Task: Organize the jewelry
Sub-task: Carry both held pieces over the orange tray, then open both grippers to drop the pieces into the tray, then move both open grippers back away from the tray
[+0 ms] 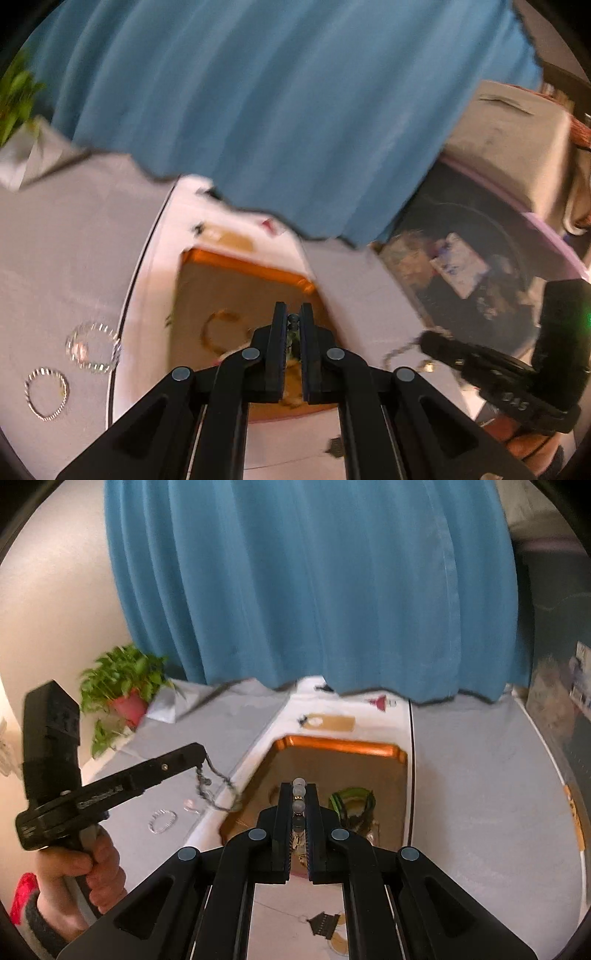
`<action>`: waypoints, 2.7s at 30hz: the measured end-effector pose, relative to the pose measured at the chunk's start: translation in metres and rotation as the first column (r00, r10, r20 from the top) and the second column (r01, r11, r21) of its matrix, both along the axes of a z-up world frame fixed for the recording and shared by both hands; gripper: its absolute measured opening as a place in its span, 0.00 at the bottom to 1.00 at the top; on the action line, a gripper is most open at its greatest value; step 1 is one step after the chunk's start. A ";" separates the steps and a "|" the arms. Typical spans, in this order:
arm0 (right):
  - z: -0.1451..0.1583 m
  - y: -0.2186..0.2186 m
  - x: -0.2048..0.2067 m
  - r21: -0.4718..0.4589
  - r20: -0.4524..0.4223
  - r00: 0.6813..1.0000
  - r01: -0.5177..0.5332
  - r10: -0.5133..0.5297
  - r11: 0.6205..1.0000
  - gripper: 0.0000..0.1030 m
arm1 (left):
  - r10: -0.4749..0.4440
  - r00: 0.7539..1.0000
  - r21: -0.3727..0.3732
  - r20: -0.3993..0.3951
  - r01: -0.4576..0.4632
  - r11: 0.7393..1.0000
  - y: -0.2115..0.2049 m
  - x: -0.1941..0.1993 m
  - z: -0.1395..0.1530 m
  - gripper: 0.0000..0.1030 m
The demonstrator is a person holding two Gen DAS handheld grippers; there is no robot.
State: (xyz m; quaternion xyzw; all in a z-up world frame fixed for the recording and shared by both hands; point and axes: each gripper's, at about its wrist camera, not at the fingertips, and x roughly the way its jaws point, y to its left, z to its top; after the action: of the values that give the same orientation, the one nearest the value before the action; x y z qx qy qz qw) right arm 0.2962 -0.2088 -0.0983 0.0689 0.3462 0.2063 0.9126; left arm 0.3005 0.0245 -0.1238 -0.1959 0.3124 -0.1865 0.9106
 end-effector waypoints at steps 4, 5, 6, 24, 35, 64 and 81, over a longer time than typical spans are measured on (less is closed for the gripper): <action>-0.041 0.009 0.013 -0.071 -0.083 0.996 0.007 -0.013 0.997 0.06 | 0.046 0.992 0.084 -0.121 -0.036 0.996 0.008 0.016 -0.043 0.04; -0.052 0.011 0.017 -0.093 -0.104 0.994 0.012 -0.022 0.996 0.06 | 0.049 0.990 0.095 -0.135 -0.036 0.995 0.009 0.019 -0.050 0.04; -0.061 0.012 0.020 -0.119 -0.114 0.993 0.023 -0.037 0.993 0.06 | 0.056 0.986 0.118 -0.155 -0.038 0.992 0.010 0.024 -0.059 0.04; -0.103 -0.007 0.004 -0.088 -0.228 0.959 0.150 -0.166 0.985 0.44 | 0.142 0.988 0.343 -0.061 -0.113 0.933 -0.005 -0.008 -0.054 0.81; -0.075 -0.015 -0.113 -0.191 -0.172 0.948 0.235 -0.269 0.953 0.87 | 0.167 0.982 0.293 -0.088 -0.135 0.947 -0.006 -0.090 -0.025 0.84; 0.034 0.032 -0.228 -0.031 0.090 0.969 0.232 -0.228 0.972 1.00 | 0.201 0.978 0.423 -0.054 -0.160 0.892 0.044 -0.202 0.055 1.00; -0.037 0.084 -0.147 -0.016 0.043 0.997 -0.065 0.066 0.998 1.00 | 0.215 0.968 0.486 -0.128 -0.127 0.865 0.140 -0.104 -0.035 0.68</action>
State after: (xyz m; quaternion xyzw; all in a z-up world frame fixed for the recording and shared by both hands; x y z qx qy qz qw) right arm 0.1488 -0.1247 -0.1350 0.0466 0.3298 0.2351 0.9131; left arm 0.1966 0.1647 -0.1586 -0.0102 0.4099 -0.0045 0.9120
